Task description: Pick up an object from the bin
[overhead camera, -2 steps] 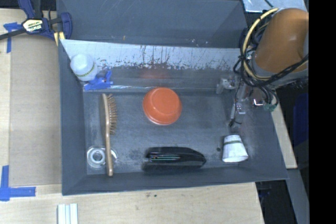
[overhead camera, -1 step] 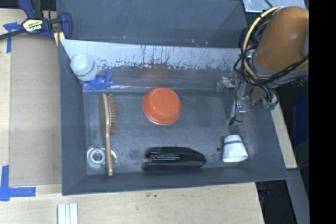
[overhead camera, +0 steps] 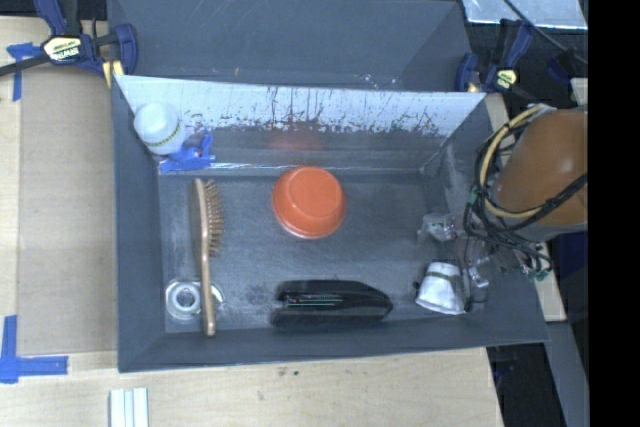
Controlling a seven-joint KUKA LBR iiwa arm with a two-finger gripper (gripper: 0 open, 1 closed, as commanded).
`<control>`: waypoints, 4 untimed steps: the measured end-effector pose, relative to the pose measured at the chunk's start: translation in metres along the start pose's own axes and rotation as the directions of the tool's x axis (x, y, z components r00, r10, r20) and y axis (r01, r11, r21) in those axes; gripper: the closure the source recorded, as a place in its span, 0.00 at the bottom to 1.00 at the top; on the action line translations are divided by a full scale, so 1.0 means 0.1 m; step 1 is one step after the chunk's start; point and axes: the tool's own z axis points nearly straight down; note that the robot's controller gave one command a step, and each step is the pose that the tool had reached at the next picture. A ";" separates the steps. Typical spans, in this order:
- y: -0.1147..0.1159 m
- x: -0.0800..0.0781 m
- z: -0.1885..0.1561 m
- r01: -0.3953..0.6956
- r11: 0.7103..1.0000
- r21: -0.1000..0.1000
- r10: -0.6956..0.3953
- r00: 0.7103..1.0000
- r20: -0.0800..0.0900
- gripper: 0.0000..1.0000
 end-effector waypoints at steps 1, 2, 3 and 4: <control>0.06 -0.10 -0.48 0.150 0.989 0.002 -0.150 0.989 0.006 0.00; 0.01 0.10 -0.29 0.244 0.970 0.000 -0.244 0.970 0.003 0.00; 0.18 0.04 -0.04 0.653 0.757 -0.020 -0.653 0.757 0.018 0.00; 0.14 0.11 0.01 0.424 0.906 0.001 -0.424 0.906 0.005 1.00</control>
Offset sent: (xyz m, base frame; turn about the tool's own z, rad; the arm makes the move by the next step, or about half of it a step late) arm -0.0102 -0.0021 0.0294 -0.2488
